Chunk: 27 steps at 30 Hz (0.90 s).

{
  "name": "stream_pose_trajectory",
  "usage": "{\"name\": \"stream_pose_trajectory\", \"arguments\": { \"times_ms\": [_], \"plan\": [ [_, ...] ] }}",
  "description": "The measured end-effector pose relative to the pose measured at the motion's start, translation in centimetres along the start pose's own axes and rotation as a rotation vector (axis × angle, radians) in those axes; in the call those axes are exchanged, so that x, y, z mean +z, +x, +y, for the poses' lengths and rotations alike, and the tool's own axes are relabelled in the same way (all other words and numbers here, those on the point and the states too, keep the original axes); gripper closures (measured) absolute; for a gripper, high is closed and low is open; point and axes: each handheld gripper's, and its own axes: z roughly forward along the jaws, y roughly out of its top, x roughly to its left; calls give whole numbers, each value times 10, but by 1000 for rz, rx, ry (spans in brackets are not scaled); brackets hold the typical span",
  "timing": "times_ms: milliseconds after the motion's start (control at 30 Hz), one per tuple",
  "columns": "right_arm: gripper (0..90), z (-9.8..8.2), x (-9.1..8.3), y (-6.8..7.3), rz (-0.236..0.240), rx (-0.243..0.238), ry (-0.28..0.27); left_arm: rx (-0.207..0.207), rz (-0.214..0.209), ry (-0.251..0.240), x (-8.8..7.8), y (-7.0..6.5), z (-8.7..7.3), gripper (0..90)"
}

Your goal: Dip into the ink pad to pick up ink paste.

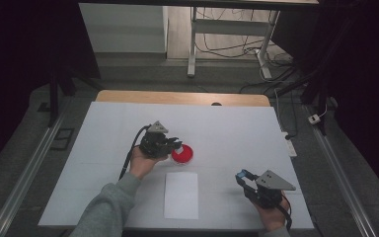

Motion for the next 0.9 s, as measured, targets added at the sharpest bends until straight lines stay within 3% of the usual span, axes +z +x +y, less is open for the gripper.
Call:
{"name": "stream_pose_trajectory", "arguments": {
  "times_ms": [900],
  "plan": [
    [650, 0, -1, 0, -8, -1, 3, 26, 34, 70, 27, 6, -1, 758]
  ]
}}
